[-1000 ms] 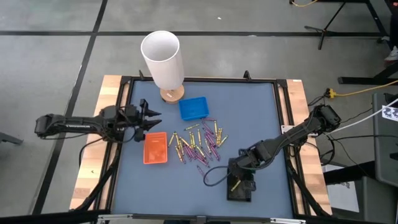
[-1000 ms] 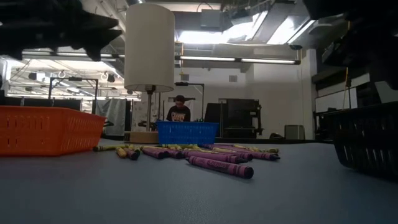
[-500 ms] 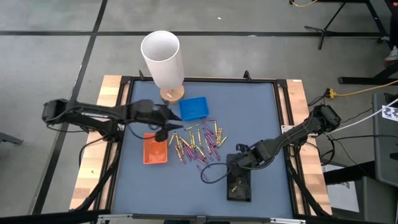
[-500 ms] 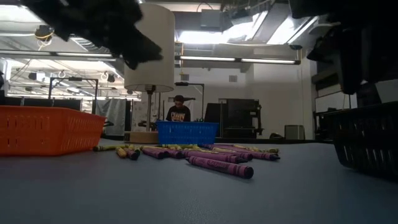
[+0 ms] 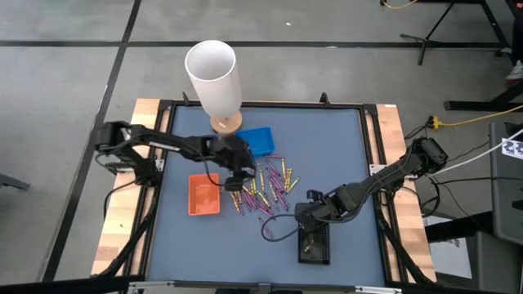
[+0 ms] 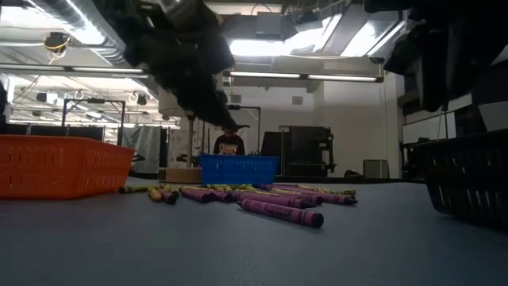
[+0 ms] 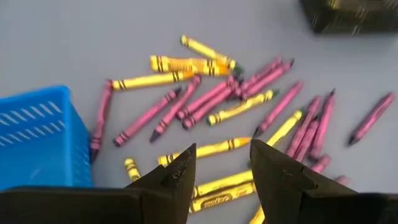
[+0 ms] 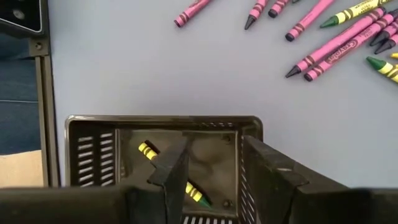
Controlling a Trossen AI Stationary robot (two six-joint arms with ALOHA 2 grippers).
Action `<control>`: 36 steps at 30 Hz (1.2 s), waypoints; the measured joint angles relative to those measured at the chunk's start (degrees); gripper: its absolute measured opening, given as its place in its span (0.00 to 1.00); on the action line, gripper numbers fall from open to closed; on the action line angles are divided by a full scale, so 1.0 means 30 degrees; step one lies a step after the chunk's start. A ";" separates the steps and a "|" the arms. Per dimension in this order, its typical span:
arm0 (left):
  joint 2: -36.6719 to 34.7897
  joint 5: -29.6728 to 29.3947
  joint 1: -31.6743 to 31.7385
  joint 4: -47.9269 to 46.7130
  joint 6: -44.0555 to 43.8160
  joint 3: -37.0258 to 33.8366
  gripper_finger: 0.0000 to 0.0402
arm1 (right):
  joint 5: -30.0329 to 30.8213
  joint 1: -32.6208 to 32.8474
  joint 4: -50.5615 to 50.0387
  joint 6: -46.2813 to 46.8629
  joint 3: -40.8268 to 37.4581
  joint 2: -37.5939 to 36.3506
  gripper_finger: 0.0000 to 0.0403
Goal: Sort crayons
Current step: Put the yellow crayon into the orange bin
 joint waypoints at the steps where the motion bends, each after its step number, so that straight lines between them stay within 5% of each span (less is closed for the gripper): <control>1: 0.0339 0.0000 0.0000 -0.0052 0.0320 0.0056 0.34 | 0.0000 0.0000 0.0016 0.0000 0.0000 0.0000 0.38; 13: 0.2397 -0.0040 -0.0115 -0.1693 0.2389 0.0057 0.32 | 0.0007 0.0000 0.0129 0.0000 0.0000 0.0000 0.38; 36: 0.2438 -0.0912 -0.0889 -0.2463 0.3617 -0.0875 0.23 | 0.0051 0.0000 0.0219 0.0000 0.0000 0.0000 0.38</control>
